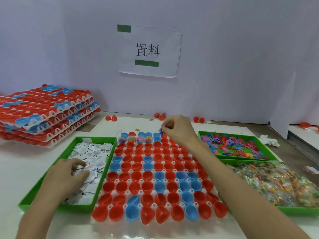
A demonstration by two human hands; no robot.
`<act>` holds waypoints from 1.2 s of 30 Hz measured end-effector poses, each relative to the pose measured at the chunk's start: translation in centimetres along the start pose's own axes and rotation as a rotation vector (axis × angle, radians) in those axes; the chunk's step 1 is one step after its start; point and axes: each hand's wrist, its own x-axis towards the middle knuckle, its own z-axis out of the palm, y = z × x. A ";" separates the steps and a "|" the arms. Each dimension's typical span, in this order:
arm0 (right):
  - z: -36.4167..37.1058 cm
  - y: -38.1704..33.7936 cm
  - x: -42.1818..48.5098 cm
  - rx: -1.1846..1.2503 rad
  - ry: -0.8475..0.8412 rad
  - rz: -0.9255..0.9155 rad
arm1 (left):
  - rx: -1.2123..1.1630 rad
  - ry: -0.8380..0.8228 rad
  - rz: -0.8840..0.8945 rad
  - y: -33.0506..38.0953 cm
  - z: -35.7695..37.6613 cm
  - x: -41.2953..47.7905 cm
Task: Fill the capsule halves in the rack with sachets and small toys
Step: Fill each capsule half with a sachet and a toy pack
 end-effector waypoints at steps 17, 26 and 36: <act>5.0 1.4 1.8 -0.160 -0.102 0.064 | 0.137 -0.035 -0.039 0.6 -0.1 -0.4; 5.1 2.1 2.2 -0.191 -0.138 0.061 | 0.133 -0.023 -0.041 0.6 0.0 -0.4; 5.7 2.6 2.9 -0.157 -0.219 0.031 | 0.138 -0.019 -0.038 0.7 0.0 -0.5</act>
